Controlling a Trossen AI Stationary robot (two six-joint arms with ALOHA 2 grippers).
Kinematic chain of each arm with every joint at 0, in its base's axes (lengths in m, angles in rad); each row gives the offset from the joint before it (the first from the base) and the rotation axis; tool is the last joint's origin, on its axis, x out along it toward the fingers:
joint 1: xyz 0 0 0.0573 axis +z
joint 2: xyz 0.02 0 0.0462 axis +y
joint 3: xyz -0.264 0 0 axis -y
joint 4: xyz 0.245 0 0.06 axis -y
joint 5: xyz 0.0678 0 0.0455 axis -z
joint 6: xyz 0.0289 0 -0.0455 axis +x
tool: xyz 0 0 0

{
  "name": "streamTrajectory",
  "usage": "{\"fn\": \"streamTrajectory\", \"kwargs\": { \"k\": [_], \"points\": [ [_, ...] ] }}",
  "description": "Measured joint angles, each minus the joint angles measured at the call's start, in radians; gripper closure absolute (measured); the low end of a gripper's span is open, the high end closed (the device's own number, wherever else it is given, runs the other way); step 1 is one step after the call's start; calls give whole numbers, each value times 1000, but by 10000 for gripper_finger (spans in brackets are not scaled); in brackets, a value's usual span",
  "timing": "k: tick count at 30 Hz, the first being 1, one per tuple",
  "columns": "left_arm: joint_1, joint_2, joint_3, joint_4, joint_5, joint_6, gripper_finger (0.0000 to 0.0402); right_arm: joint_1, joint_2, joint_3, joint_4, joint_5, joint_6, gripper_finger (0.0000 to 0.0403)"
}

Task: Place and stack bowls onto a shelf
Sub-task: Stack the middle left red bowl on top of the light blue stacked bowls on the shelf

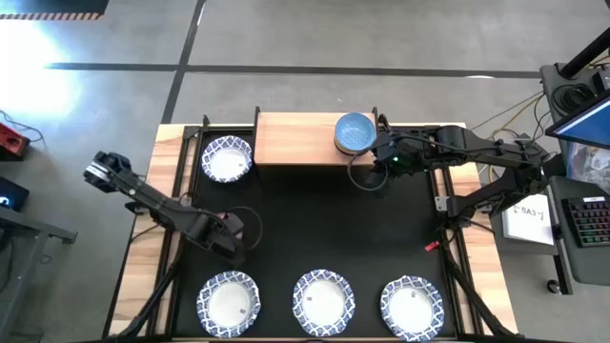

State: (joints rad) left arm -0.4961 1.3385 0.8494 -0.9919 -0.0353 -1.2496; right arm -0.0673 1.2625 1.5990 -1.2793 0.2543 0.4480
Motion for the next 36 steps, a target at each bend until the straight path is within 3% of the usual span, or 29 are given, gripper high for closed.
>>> {"fn": "streamTrajectory", "kwargs": {
  "k": [13, 18, 21, 29, 36],
  "points": [
    [-9, 32, -130, 108, 4, -5, 321, 0, 0, 0, 1, 0, 12, 299],
    [-8, 29, -146, 198, 18, 53, 359, 0, 0, 0, 1, 0, 10, 307],
    [-2, 26, -131, 187, 4, 86, 388, 0, 0, 0, 1, 0, -10, 313],
    [3, 28, -26, 225, 27, 237, 397, 0, 0, 0, 0, -3, -151, 329],
    [28, 28, 92, 367, -2, 536, 397, 10, 2, 0, 29, -140, -256, 319]
  ]
}}
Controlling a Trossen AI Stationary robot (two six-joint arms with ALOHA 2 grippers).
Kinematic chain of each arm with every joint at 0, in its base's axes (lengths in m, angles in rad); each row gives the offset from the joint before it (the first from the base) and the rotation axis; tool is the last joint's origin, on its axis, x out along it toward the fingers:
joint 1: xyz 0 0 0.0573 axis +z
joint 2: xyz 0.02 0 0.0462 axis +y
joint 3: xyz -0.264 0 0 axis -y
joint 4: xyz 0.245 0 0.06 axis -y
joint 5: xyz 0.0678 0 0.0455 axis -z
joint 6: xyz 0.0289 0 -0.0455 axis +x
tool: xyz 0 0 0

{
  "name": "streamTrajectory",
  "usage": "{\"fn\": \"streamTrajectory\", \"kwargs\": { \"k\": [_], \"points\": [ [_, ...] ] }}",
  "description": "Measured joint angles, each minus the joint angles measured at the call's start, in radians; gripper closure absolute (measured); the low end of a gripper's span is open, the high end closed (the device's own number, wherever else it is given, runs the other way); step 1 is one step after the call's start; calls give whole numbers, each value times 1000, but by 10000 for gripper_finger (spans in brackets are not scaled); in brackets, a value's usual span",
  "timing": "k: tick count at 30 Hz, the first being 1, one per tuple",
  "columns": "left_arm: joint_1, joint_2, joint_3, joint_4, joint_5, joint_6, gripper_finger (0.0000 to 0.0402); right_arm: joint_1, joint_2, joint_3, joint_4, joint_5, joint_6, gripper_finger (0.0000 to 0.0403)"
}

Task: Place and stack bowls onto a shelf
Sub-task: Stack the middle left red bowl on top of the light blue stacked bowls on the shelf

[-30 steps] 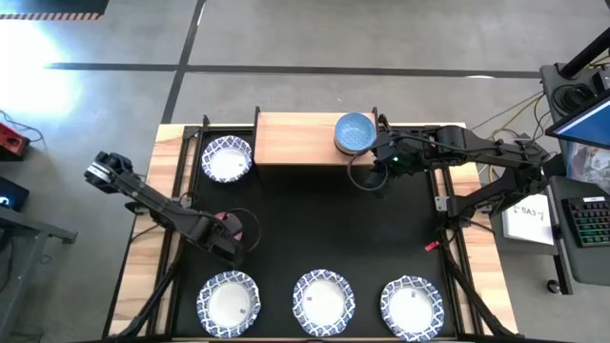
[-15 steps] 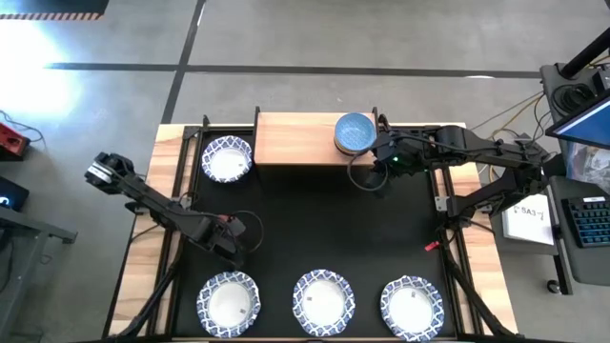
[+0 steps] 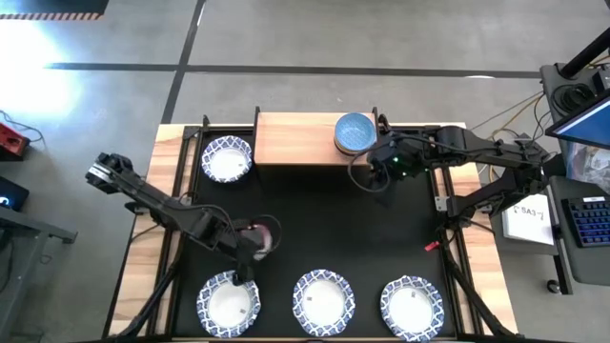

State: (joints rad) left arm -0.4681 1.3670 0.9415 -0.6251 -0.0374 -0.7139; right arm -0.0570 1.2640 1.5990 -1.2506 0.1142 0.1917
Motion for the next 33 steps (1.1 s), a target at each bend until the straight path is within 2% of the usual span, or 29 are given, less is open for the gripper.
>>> {"fn": "streamTrajectory", "kwargs": {
  "k": [7, 10, 16, 21, 27, 33],
  "points": [
    [82, 0, 38, 243, -9, 359, 397, 62, 11, 0, 107, -175, -124, 292],
    [123, 0, 44, 340, 12, 511, 397, 98, 27, 0, 131, -201, -200, 283],
    [190, 5, 45, 507, 131, 742, 397, 154, 68, 0, 140, -201, -324, 278],
    [222, 42, 45, 638, 348, 906, 398, 184, 103, -1, 207, -209, -428, 287],
    [250, 101, 45, 706, 494, 1010, 398, 190, 130, -1, 305, -346, -484, 297],
    [252, 149, 81, 714, 522, 1115, 398, 190, 155, 0, 373, -473, -499, 296]
  ]
}}
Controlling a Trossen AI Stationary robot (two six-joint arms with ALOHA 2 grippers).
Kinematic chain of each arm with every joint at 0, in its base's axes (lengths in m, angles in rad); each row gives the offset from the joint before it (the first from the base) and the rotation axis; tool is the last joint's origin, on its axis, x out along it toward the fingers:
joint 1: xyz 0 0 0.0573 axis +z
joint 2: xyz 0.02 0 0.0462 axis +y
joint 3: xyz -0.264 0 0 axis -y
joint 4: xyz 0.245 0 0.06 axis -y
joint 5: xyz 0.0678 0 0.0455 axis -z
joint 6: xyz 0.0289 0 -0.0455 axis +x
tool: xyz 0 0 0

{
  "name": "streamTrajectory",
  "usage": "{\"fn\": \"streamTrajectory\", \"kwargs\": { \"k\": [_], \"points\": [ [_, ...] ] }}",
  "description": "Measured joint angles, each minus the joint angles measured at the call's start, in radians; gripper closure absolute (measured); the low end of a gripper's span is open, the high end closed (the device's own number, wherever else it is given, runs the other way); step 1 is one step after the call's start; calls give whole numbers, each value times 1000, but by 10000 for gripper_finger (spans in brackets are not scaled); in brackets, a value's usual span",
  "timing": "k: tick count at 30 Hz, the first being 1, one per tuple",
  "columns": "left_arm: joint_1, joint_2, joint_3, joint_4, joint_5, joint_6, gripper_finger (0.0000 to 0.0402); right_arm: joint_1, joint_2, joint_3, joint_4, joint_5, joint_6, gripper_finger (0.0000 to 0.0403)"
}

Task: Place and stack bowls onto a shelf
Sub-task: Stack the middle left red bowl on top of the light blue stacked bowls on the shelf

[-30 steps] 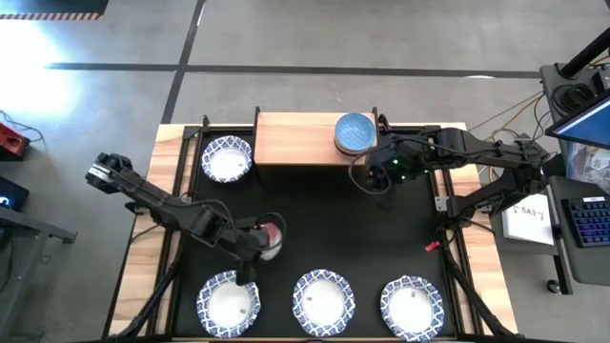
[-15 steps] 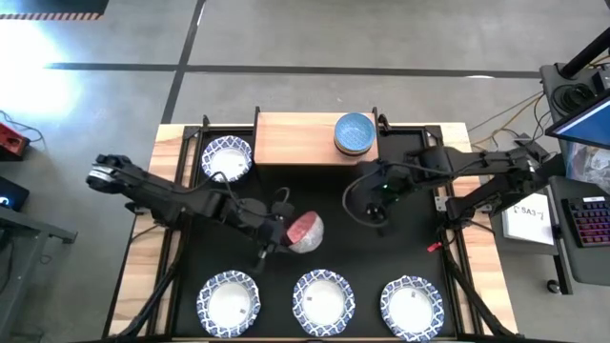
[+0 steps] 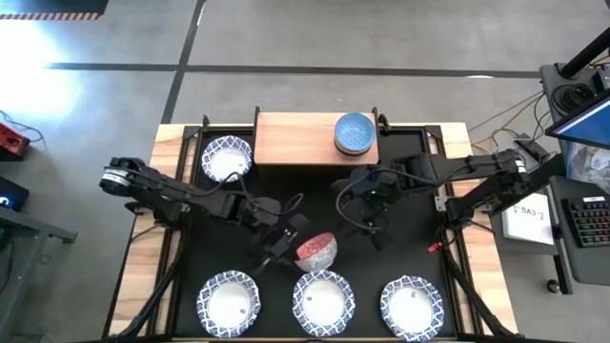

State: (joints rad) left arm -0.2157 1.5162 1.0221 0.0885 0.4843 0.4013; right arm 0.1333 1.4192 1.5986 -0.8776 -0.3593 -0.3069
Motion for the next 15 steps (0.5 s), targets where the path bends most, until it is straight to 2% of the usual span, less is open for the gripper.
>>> {"fn": "streamTrajectory", "kwargs": {
  "k": [2, 7, 11, 15],
  "points": [
    [1, 9, 13, -1, 15, 33, 398, 0, 11, 0, 11, -39, 0, 294],
    [25, 14, 24, -10, 72, 97, 398, 0, 35, 0, 32, -55, -18, 296],
    [63, 13, 26, -10, 154, 139, 397, -1, 58, 0, 45, -125, -28, 298],
    [103, 16, 26, -11, 235, 163, 396, -1, 72, 0, 52, -138, -51, 296]
  ]
}}
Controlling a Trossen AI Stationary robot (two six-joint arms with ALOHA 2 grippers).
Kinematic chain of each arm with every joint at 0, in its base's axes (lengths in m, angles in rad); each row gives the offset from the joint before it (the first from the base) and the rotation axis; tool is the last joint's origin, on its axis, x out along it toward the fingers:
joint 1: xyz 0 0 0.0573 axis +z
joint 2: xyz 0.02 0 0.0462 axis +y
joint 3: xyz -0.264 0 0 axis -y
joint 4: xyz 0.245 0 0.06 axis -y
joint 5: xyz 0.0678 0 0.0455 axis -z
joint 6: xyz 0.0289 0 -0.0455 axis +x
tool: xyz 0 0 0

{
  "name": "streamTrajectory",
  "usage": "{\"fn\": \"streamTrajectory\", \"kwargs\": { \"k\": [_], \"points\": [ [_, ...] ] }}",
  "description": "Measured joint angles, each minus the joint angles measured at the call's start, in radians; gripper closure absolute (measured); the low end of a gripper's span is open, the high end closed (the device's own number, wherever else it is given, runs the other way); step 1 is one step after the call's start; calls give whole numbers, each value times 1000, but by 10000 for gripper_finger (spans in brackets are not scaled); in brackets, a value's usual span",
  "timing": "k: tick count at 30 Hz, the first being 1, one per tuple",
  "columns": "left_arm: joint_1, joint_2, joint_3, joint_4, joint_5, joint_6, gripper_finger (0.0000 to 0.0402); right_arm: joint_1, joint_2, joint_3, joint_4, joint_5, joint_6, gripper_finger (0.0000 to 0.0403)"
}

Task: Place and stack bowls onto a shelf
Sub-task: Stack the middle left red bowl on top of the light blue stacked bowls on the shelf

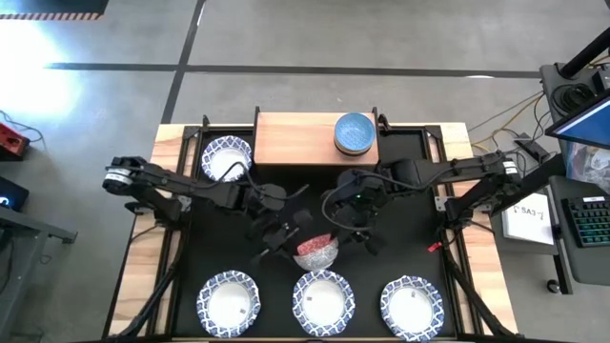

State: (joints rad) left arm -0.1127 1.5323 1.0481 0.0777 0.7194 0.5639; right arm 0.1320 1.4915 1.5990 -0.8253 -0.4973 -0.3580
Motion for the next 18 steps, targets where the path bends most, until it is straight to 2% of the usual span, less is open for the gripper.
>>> {"fn": "streamTrajectory", "kwargs": {
  "k": [6, 10, 14, 18],
  "points": [
    [39, 32, 20, -9, 99, 116, 396, 1, 12, 0, 8, -19, -55, 300],
    [66, 73, 61, -25, 188, 170, 396, 0, 20, 0, 19, -89, -80, 300],
    [88, 114, 125, -97, 246, 209, 396, 1, 24, 0, 15, -119, -84, 303],
    [92, 136, 196, -212, 259, 285, 395, 1, 24, 0, 17, -155, -70, 311]
  ]
}}
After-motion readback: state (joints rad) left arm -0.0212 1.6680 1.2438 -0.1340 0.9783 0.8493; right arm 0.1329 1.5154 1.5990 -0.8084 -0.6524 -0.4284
